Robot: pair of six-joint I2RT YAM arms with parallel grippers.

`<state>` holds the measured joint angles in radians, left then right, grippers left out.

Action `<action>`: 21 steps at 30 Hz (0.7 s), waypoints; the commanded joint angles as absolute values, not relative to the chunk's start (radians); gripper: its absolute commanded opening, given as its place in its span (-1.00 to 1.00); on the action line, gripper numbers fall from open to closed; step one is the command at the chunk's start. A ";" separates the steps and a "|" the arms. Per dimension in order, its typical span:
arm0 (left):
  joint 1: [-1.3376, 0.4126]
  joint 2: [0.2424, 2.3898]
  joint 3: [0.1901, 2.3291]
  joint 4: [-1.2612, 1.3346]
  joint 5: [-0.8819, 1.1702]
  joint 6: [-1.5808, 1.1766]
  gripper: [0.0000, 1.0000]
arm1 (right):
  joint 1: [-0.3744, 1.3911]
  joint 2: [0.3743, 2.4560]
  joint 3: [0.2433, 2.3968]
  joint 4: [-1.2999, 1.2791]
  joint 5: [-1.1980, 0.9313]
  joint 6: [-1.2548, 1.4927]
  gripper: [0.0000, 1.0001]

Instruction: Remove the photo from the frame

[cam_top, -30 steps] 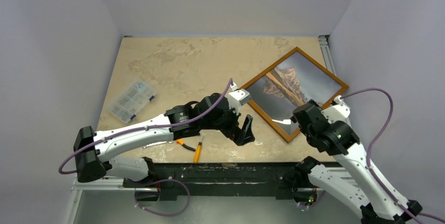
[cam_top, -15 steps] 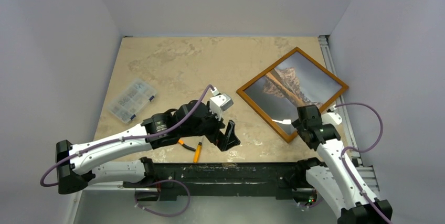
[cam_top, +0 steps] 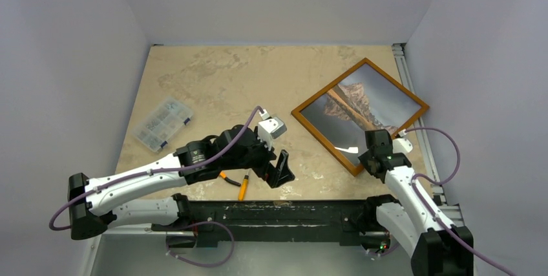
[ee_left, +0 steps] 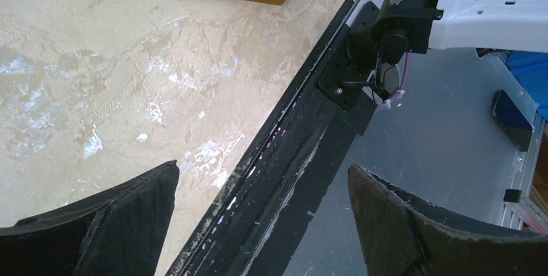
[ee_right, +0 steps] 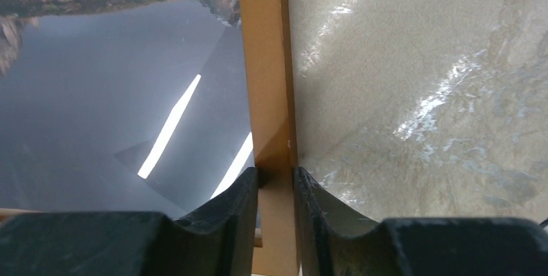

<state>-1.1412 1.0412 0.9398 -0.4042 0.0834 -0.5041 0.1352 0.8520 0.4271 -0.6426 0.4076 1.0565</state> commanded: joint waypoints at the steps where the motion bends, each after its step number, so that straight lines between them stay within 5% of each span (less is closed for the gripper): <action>1: -1.144 1.039 0.935 -0.359 0.103 -0.491 1.00 | 0.123 0.865 0.409 -0.563 0.380 1.049 -0.55; 15: -1.144 1.080 0.948 -0.344 0.134 -0.483 1.00 | 0.114 0.903 0.385 -0.516 0.365 1.058 -0.32; 21: -1.144 1.093 0.949 -0.340 0.142 -0.487 0.99 | 0.114 0.900 0.401 -0.540 0.362 1.065 -0.91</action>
